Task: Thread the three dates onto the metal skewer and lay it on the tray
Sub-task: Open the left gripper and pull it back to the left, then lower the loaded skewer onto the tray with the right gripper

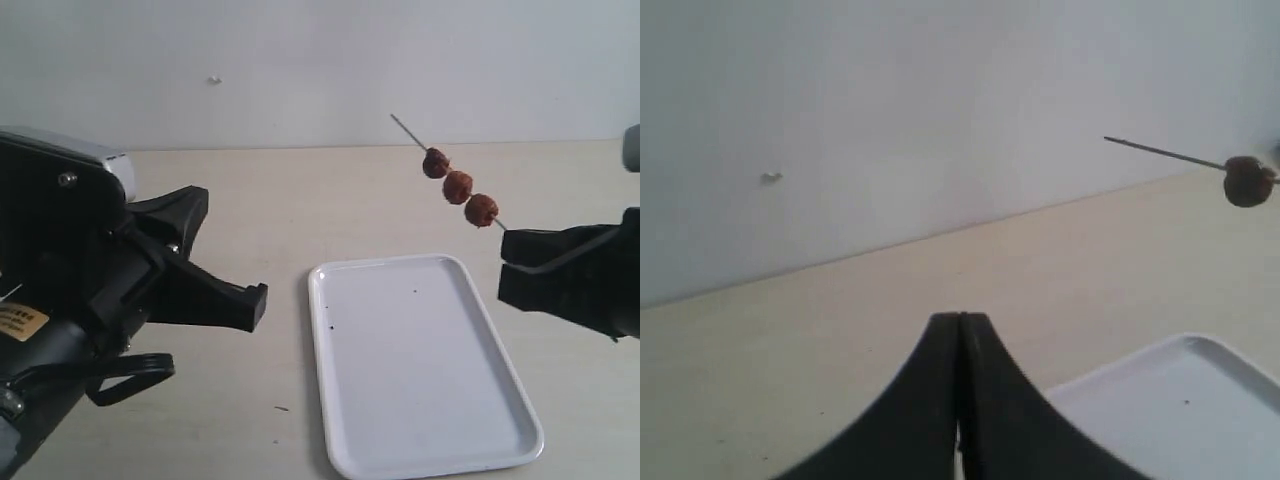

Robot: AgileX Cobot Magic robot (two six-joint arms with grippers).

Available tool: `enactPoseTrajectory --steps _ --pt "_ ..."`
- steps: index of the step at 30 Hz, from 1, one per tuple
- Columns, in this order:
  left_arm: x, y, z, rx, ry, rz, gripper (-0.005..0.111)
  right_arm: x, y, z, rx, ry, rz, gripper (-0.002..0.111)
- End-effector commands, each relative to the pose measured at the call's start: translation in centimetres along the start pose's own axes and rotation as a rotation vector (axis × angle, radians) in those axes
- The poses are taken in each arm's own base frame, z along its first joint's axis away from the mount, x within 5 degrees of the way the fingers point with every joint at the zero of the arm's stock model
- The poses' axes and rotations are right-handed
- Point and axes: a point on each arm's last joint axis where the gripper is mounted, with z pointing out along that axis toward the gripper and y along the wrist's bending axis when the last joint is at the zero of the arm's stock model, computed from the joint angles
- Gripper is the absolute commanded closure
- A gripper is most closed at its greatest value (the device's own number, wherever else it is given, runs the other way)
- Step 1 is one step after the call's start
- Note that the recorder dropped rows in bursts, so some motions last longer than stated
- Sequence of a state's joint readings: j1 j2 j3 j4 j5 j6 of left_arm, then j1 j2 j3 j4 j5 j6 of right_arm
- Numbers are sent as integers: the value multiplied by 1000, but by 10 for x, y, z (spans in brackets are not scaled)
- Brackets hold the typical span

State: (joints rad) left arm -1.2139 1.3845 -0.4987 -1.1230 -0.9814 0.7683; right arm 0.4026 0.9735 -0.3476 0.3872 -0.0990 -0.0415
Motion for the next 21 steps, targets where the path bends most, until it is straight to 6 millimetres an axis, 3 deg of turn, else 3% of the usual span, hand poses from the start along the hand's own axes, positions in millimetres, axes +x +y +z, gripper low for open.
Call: enactPoseTrajectory --steps 1,11,21 --pt "2 -1 -8 -41 11 50 107 9 6 19 -8 25 -43 108" --pt "1 -8 -18 -48 -12 78 107 48 17 67 72 74 -34 108" --pt "10 2 -21 -106 7 108 107 73 28 80 156 67 -78 108"
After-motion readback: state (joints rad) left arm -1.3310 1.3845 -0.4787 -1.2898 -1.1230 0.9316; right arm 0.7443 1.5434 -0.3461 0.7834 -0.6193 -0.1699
